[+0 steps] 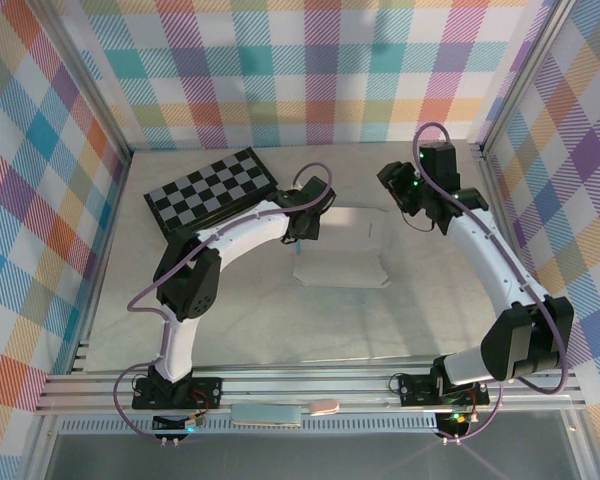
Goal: Fold the paper box
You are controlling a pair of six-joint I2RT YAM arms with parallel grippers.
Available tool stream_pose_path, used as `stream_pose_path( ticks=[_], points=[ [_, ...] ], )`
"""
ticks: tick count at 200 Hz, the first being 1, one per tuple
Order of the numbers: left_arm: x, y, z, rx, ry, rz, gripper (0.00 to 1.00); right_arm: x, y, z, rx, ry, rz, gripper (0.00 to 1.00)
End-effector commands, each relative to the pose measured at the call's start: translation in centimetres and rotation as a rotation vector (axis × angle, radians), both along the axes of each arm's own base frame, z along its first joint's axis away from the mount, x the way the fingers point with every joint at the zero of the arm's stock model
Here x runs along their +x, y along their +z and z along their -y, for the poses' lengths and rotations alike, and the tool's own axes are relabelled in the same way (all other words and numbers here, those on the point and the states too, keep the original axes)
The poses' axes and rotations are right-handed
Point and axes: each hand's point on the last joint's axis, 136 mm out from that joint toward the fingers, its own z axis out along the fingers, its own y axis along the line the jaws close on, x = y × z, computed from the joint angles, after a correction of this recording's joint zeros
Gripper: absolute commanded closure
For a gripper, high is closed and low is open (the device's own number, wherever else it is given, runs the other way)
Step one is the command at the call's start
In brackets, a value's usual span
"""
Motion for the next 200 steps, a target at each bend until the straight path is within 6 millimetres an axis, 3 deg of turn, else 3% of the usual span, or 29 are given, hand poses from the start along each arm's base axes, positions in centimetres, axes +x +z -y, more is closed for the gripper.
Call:
stream_pose_path(
  ticks=[1,98,153,200],
  points=[
    [-1.8,1.4,-1.8,0.021,0.039,-0.058,1.00,-1.0,-2.5,-0.7,-0.058,0.095,-0.111,0.54],
    [-2.1,1.4,-1.3,0.010,0.027,-0.018,1.00,3.8,-9.4,-1.8,-0.167,0.227,-0.272,0.47],
    [-1.9,1.2,-1.1,0.010,0.025,-0.011,1.00,2.4,-11.5,-2.0,-0.140,0.236,-0.345,0.47],
    [-1.8,1.0,-0.8,0.005,0.020,-0.014,1.00,1.7,-10.9,-2.5,-0.095,0.216,-0.356,0.50]
  ],
)
